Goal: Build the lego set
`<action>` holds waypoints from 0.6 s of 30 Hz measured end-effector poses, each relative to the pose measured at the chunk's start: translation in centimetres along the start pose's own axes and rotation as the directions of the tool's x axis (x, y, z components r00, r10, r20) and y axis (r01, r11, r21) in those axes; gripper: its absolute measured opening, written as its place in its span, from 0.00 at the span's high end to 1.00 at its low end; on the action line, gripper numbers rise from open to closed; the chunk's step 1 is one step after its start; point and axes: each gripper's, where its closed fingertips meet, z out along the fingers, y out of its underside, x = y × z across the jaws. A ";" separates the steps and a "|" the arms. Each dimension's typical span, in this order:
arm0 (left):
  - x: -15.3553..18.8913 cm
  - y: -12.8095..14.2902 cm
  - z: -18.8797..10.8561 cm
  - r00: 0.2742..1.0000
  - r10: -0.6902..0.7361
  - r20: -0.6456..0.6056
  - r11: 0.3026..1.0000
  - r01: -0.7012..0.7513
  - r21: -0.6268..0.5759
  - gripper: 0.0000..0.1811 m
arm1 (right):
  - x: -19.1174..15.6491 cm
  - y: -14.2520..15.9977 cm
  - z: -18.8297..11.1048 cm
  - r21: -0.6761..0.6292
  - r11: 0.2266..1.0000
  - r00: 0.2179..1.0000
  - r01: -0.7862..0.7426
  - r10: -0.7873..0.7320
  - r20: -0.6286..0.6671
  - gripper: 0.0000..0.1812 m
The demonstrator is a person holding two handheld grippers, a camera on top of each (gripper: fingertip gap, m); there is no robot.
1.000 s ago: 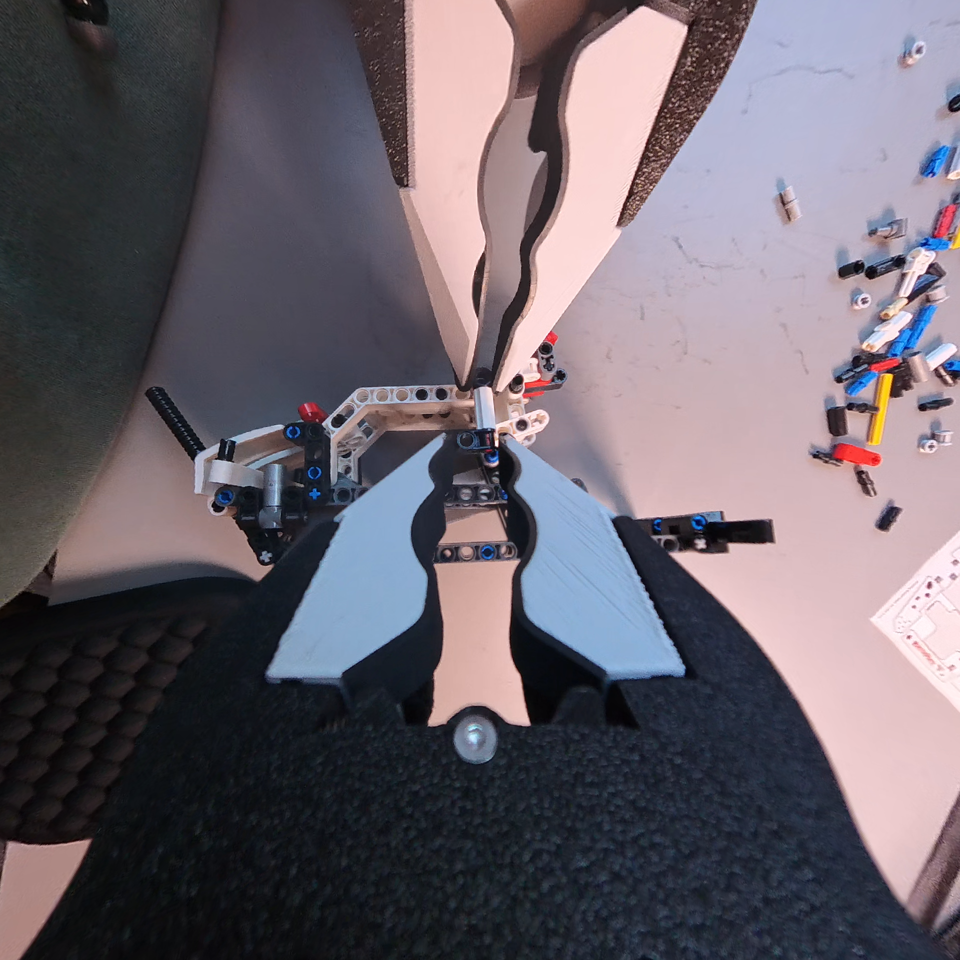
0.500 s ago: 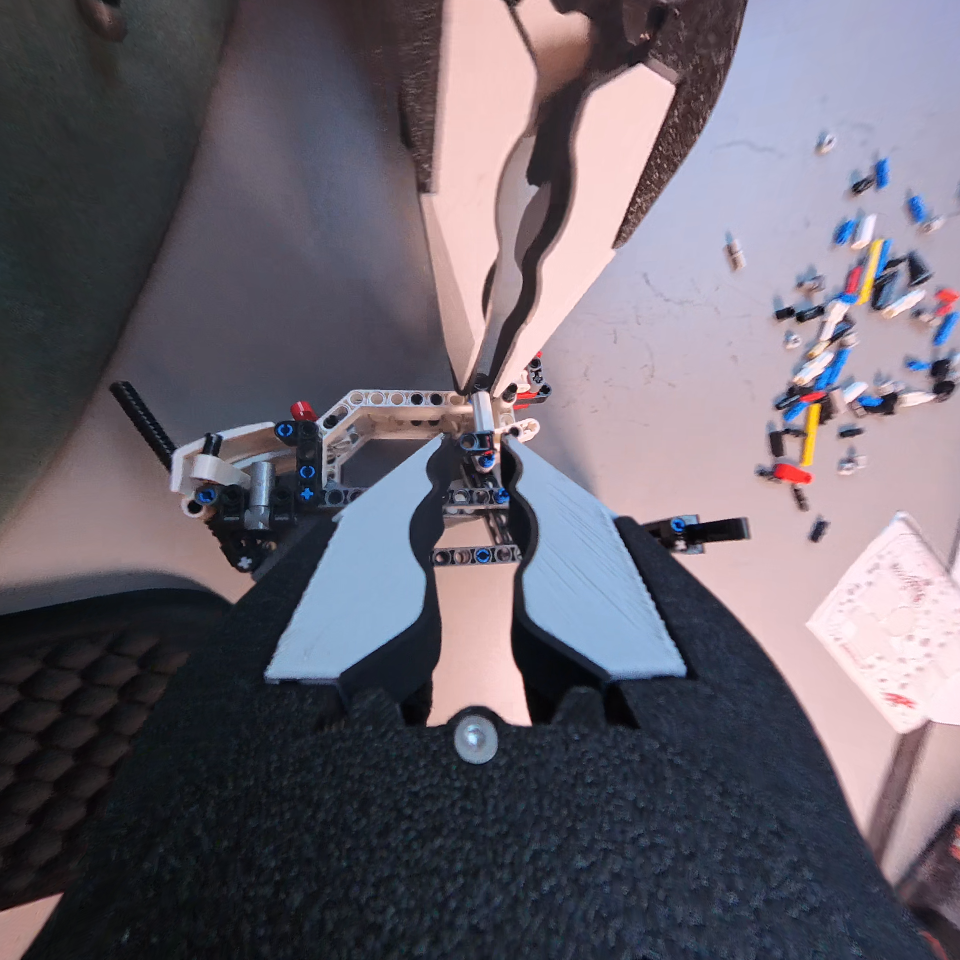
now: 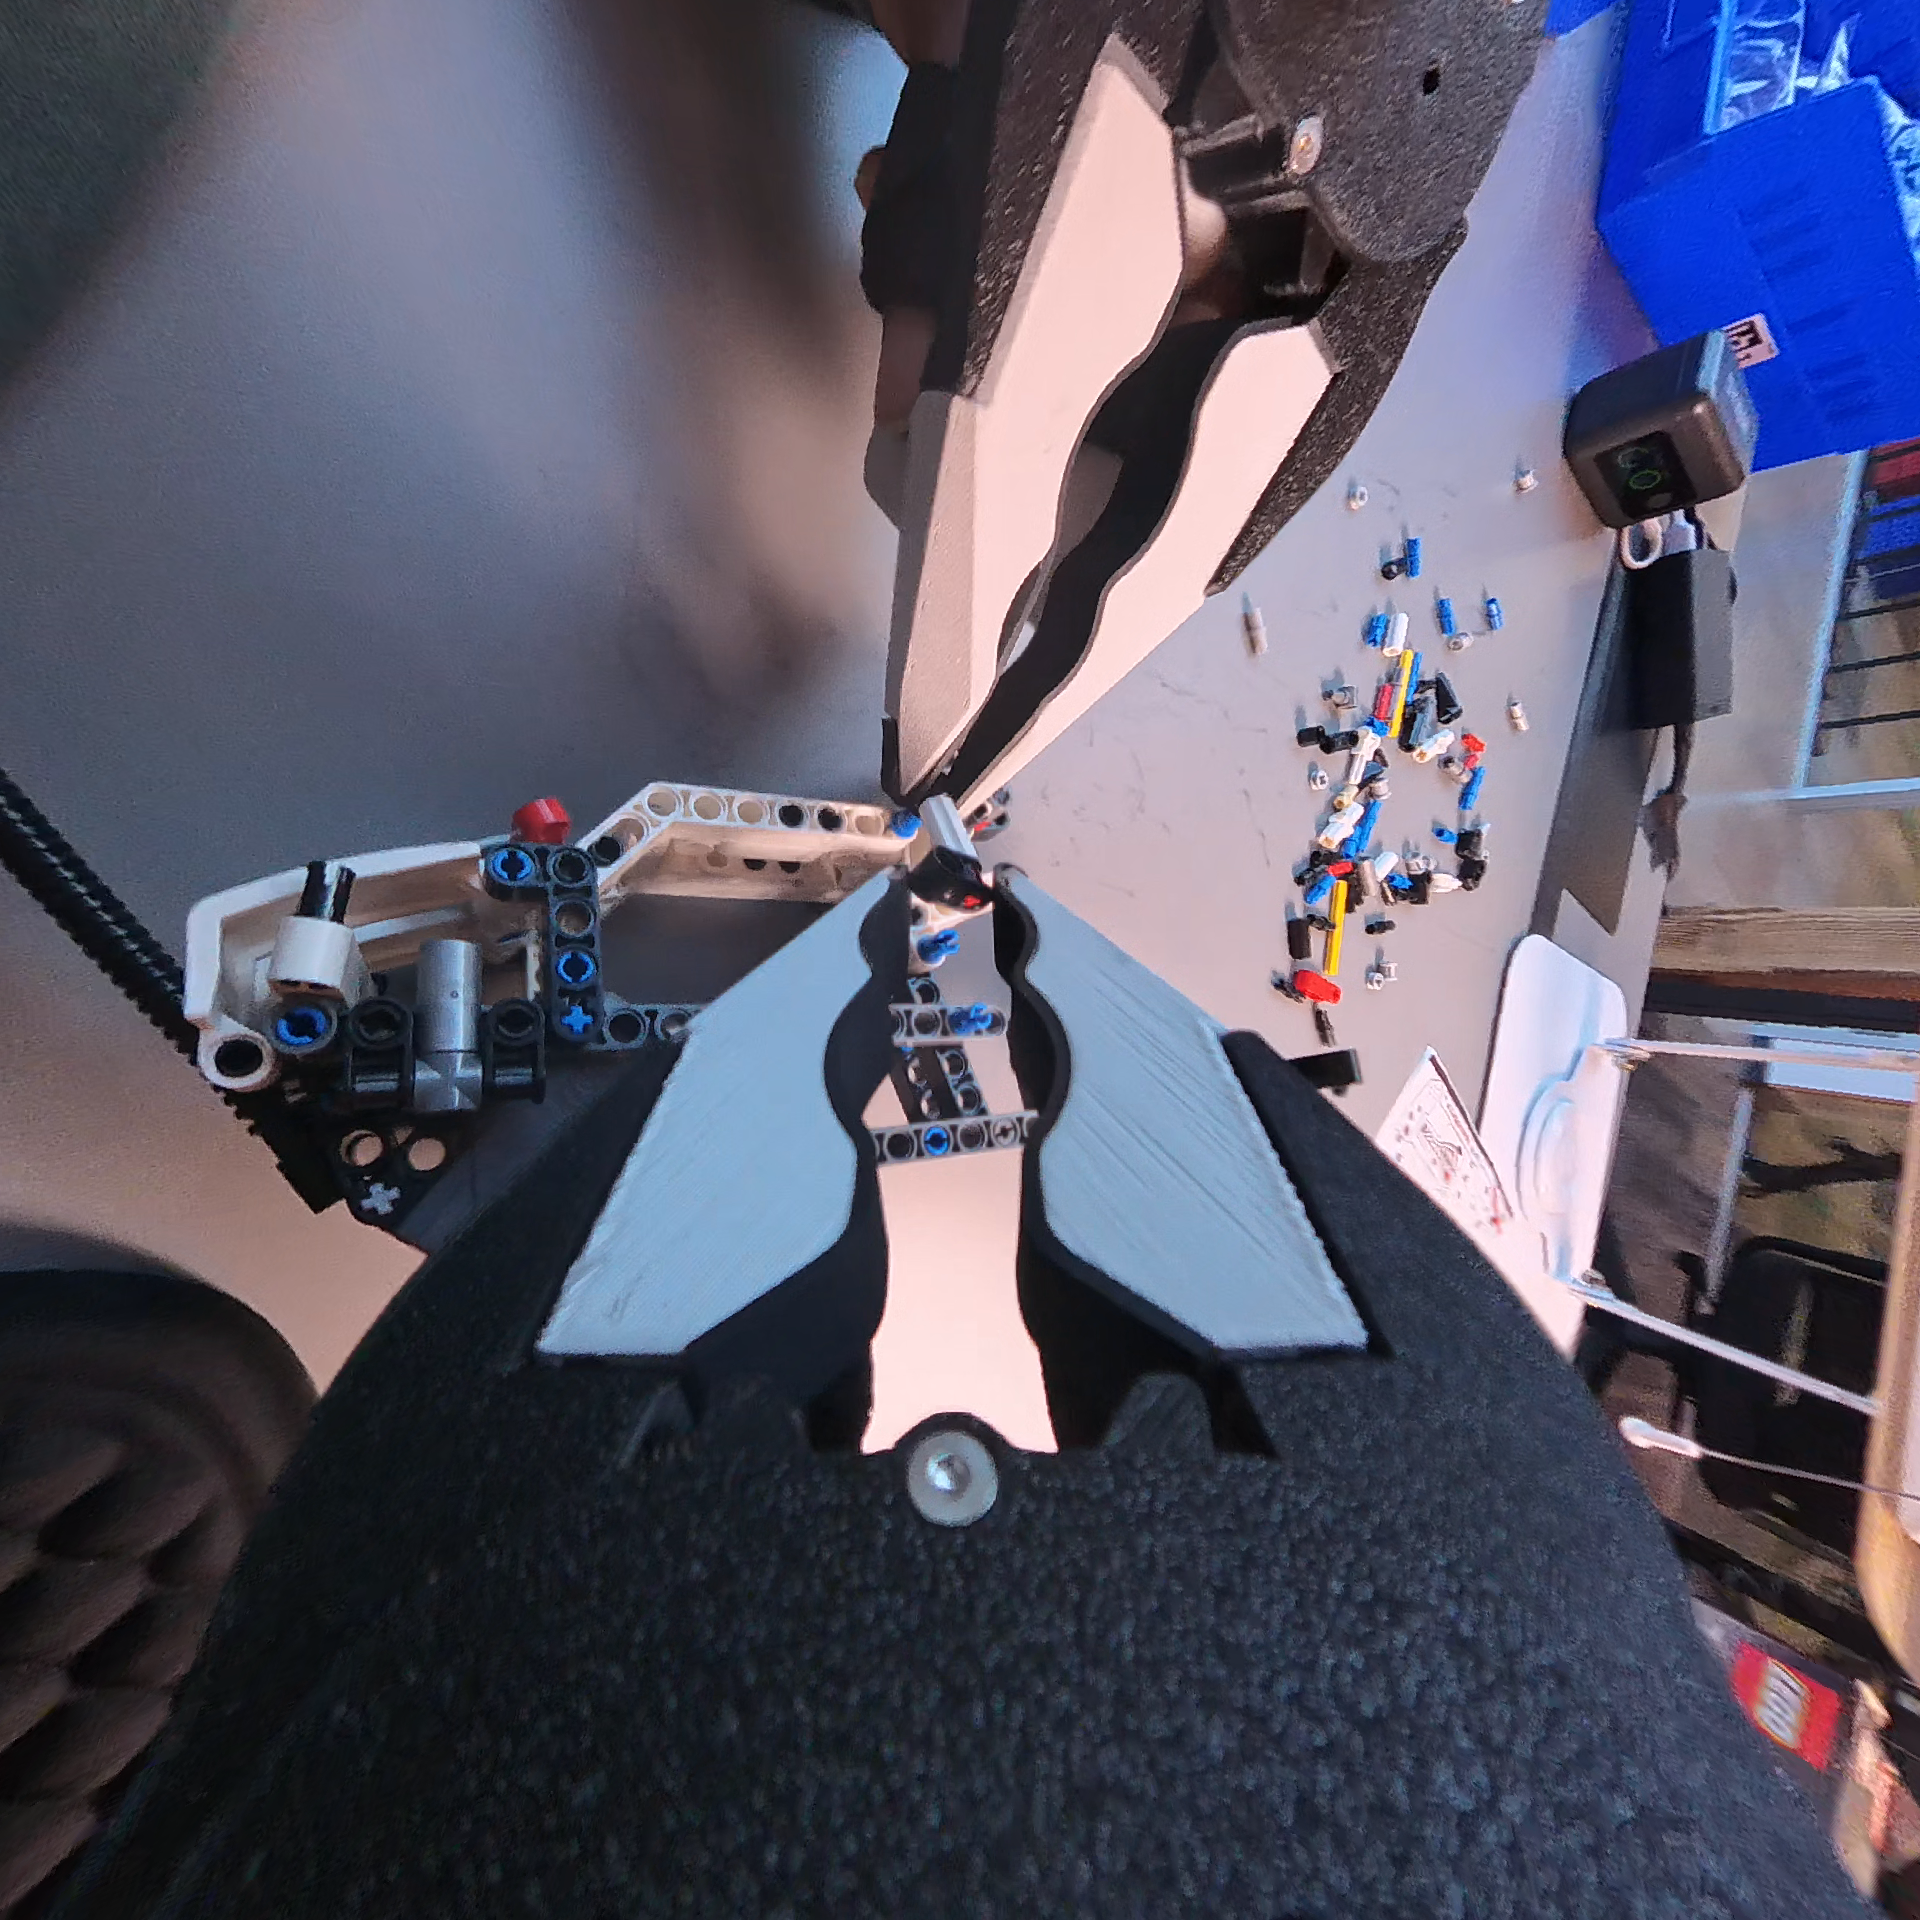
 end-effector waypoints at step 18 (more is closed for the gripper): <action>0.7 -1.8 -1.5 0.984 0.173 0.051 0.983 -0.176 0.057 0.96 | 0.9 -1.7 -1.5 0.144 0.903 0.903 -0.405 0.371 0.218 0.92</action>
